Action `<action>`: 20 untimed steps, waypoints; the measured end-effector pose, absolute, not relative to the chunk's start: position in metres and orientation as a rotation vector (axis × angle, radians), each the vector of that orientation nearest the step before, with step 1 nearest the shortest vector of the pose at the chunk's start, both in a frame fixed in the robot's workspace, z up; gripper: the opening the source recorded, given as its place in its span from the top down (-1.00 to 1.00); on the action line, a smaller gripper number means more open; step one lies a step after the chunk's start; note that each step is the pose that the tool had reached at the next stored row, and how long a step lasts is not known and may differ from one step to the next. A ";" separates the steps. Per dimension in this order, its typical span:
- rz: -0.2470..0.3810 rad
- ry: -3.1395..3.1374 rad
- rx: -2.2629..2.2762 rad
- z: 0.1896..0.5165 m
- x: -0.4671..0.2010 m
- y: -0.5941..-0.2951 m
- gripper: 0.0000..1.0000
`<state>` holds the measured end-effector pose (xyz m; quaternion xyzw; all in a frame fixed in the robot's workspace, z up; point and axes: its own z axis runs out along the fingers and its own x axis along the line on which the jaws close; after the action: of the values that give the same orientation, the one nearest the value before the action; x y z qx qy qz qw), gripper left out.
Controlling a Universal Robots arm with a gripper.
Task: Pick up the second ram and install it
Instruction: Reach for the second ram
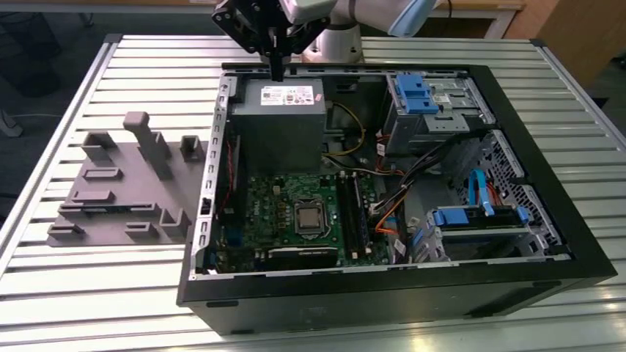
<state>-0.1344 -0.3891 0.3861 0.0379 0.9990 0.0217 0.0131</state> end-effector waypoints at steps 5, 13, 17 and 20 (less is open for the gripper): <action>0.068 3.113 0.118 0.386 -0.136 -0.389 0.79; 0.068 3.113 0.118 0.386 -0.138 -0.389 0.79; 0.068 3.113 0.118 0.386 -0.139 -0.389 0.79; 0.068 3.112 0.118 0.386 -0.140 -0.389 0.79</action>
<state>-0.1403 -0.3891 0.3858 0.0379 0.9990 0.0217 0.0131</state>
